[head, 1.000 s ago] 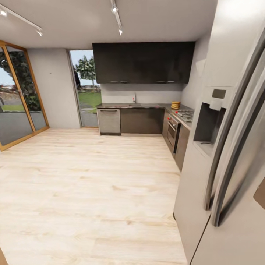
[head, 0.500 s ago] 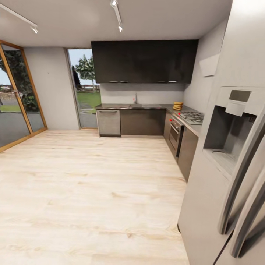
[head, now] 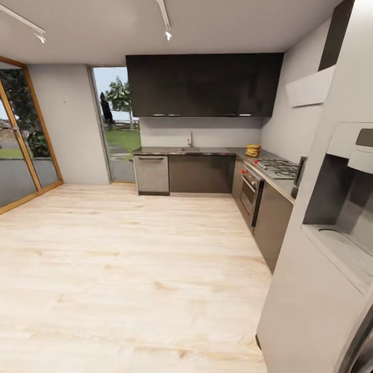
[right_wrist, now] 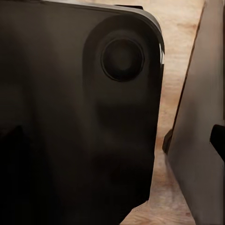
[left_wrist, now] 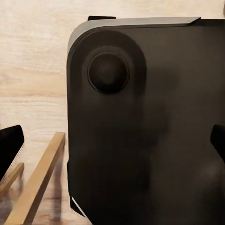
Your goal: In the kitchen, take the popcorn bag from the countertop, put it into the microwave, and heat it until the popcorn is cooked so the cooked popcorn ends up inside the bag.
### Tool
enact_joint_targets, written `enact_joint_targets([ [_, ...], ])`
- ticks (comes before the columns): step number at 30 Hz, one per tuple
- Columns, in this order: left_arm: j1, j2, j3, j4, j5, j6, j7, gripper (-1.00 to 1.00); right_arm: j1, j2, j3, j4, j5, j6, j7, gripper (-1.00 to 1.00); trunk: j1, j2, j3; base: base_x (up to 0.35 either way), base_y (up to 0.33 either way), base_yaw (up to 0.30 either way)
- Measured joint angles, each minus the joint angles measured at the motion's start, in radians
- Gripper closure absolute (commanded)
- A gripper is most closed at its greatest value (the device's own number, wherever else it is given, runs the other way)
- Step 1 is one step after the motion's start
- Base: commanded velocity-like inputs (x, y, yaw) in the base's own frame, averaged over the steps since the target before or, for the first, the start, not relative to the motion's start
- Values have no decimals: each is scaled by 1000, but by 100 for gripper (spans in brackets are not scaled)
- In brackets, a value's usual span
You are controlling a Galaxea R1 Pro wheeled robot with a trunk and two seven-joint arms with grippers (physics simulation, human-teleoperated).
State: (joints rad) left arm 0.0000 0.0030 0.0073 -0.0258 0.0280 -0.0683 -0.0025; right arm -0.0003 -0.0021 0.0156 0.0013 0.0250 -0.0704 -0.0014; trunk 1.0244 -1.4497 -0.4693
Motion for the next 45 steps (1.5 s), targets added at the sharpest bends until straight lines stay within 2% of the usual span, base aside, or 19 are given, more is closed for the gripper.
enact_joint_targets([
  [23, 0, 1, 0, 0, 1, 1, 0, -100, 0, 1, 1, 0, 1, 0, 5, -100, 0, 0, 0, 321, 3, 0],
  [45, 0, 3, 0, 0, 3, 6, 0, -100, 0, -1, 1, 0, 1, 0, 6, -100, 0, 0, 0, 321, 130, 0],
])
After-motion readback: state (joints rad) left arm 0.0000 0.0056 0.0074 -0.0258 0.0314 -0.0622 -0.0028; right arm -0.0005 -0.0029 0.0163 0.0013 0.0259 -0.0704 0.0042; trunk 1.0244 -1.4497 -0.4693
